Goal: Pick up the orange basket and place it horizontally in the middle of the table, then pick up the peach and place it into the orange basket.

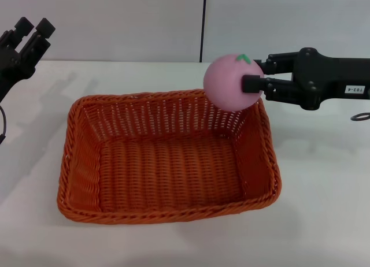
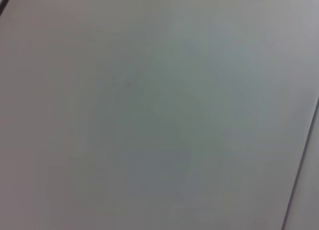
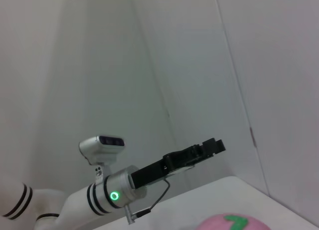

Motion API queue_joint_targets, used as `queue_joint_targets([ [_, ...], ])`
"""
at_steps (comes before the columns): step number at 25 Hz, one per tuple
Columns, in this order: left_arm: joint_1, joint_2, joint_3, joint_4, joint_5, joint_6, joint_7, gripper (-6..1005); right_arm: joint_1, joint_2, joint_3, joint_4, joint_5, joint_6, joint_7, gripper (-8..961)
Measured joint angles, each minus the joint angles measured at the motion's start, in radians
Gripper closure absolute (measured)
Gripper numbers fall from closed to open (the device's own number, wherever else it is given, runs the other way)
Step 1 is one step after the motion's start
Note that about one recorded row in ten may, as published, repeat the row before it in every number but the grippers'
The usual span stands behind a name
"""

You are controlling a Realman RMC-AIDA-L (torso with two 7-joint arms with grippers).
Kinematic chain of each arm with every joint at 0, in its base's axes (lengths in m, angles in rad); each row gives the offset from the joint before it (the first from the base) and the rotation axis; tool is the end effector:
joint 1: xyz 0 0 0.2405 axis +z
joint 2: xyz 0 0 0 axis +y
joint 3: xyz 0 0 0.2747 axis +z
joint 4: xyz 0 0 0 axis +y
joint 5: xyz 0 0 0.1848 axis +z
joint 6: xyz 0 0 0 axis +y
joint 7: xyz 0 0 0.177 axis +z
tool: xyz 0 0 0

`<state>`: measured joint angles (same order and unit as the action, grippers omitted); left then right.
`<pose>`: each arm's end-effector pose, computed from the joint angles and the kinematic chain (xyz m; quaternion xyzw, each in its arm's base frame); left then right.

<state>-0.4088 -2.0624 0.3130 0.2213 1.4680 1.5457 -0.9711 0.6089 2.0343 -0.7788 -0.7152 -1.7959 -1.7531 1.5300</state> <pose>-0.2955 0.3304 0.0275 -0.7161 -0.2800 -0.4923 0.4081 0.1821 0.3348 -0.0068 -0.9307 0.1648 0.3245 0.0367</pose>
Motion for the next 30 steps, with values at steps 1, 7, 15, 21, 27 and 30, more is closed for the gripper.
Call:
queue_joint_targets([
  [1, 0.0, 0.0, 0.0, 0.0, 0.0, 0.0, 0.0, 394, 0.0, 0.0, 0.0, 0.0, 0.0, 0.0, 0.0, 744],
  [7, 0.002, -0.001, 0.0, -0.006, 0.0, -0.003, 0.0, 394, -0.019, -0.002, 0.004, -0.001, 0.002, -0.004, -0.004, 464],
  [15, -0.001, 0.0, 0.0, -0.013, 0.001, 0.004, 0.0, 394, -0.071, -0.003, 0.033, -0.012, 0.005, -0.008, -0.015, 326],
  [21, 0.002, 0.001, -0.002, -0.013, 0.001, 0.015, 0.002, 394, -0.16, 0.017, 0.26, 0.008, 0.008, -0.009, -0.131, 326],
  [27, 0.011, 0.0, -0.014, -0.013, 0.0, 0.032, 0.011, 394, -0.248, 0.03, 0.521, 0.15, 0.099, -0.001, -0.39, 326],
  [30, 0.015, -0.002, -0.035, -0.018, -0.002, 0.045, 0.031, 394, -0.281, 0.032, 0.599, 0.24, 0.19, -0.001, -0.527, 326],
])
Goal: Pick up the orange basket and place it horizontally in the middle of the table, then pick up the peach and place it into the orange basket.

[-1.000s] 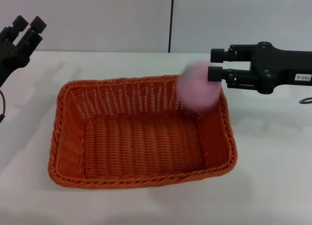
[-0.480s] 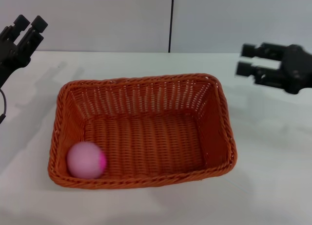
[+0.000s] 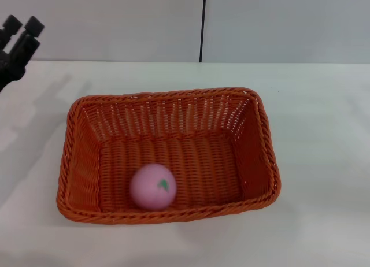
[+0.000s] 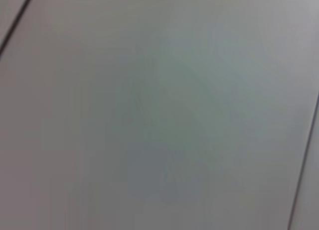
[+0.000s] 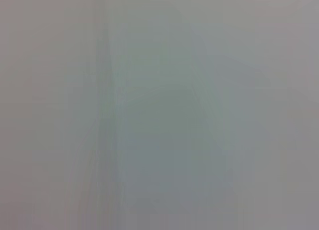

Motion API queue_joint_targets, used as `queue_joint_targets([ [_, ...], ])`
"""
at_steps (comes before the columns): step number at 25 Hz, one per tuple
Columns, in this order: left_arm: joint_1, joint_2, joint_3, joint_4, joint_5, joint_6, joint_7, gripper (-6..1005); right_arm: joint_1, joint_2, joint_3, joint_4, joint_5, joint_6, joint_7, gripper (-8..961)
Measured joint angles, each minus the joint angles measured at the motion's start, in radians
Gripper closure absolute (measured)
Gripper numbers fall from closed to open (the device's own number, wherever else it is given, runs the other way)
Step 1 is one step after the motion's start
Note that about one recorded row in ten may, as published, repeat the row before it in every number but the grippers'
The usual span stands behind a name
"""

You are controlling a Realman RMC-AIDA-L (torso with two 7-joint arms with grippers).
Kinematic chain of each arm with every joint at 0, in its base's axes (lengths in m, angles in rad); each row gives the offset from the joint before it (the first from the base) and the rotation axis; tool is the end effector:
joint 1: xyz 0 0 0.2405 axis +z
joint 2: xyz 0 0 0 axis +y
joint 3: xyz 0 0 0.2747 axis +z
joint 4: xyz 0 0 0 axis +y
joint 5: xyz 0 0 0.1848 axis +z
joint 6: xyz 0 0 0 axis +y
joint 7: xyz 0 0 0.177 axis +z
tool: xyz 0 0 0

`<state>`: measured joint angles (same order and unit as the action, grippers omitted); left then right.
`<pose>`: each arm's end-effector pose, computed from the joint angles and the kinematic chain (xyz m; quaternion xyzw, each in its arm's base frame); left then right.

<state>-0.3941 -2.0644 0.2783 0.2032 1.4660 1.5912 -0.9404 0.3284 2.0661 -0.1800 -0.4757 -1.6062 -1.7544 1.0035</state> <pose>-0.2957 0.3225 0.0318 -0.7049 -0.2684 -0.5061 0.4182 0.2996 0.2950 0.0725 -0.7490 0.1766 0.4729 0.4291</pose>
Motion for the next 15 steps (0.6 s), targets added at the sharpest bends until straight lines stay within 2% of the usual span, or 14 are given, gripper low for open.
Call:
queue_joint_targets([
  [1, 0.003, -0.001, -0.02, -0.011, -0.001, 0.011, 0.024, 394, -0.03, 0.001, 0.058, 0.087, 0.093, -0.002, -0.129, 326],
  [2, 0.003, -0.001, -0.02, -0.011, -0.001, 0.011, 0.024, 394, -0.03, 0.001, 0.058, 0.087, 0.093, -0.002, -0.129, 326],
  [4, 0.013, 0.0, -0.091, -0.054, -0.002, 0.04, 0.092, 394, -0.065, 0.006, 0.119, 0.204, 0.241, -0.005, -0.294, 326],
  [7, 0.027, -0.001, -0.166, -0.1, -0.002, 0.058, 0.174, 394, -0.082, 0.008, 0.15, 0.277, 0.333, -0.005, -0.377, 326],
  [11, 0.049, -0.001, -0.282, -0.18, -0.004, 0.075, 0.295, 394, -0.091, 0.009, 0.173, 0.3, 0.366, -0.003, -0.396, 326],
  [15, 0.057, -0.002, -0.305, -0.203, -0.004, 0.083, 0.363, 394, -0.098, 0.009, 0.227, 0.318, 0.37, -0.004, -0.398, 326],
])
